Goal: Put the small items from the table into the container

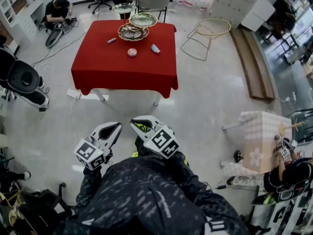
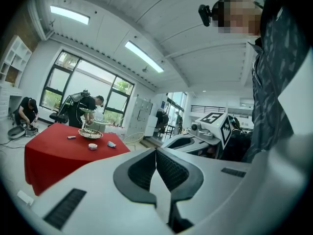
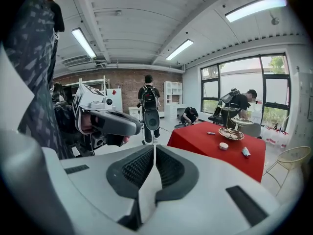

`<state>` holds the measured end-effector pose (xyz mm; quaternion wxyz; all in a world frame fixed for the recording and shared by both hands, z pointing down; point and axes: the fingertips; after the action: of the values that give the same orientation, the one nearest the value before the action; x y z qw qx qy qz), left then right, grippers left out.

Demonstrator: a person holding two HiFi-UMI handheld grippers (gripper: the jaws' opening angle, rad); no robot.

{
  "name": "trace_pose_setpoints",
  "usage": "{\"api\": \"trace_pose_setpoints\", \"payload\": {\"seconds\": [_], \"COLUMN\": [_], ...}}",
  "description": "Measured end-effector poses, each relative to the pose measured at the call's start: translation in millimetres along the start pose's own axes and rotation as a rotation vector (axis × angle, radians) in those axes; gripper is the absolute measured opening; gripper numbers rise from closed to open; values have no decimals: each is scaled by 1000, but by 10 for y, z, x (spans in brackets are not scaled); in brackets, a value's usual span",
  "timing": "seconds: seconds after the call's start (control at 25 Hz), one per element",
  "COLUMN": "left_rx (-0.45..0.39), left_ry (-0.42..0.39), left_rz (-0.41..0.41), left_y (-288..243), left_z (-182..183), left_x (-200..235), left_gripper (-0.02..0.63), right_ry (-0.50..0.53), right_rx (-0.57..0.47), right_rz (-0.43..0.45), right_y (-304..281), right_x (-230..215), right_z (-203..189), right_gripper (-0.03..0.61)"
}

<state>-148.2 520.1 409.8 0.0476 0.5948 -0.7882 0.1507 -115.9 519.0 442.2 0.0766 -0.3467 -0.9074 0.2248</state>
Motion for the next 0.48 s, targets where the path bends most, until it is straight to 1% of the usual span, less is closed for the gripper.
{"api": "trace_pose_setpoints", "payload": {"seconds": [0.2,0.36,0.4,0.48], "left_rx": [16,-4,-2,12], "left_ry": [0,-21,-25,-23], "left_rz": [52,161,180,191], "left_y": [-153,-268,-317,-446], "left_z": [69,198,226,272], "left_x": [333,730,832,1005], "left_gripper": [9,10,11,10], "right_ry": [-2,-9,-9,-10], "right_rx": [-5,-14,-16,-17], "right_rz": [14,20,19,17], "right_y": [-204,-380,-424,-513], "right_x": [-328,-678,-784,-1004], "right_z": [50,134,160,200], "right_gripper": [23,23,23,23]}}
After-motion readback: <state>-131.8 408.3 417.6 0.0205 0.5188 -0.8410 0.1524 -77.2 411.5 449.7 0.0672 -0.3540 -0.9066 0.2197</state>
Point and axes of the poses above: the fingertips, and each gripper's own axes: y backward along the fingers, x to its left, z out of its top, and after that the axes turned 3 degrees about x, right-handed
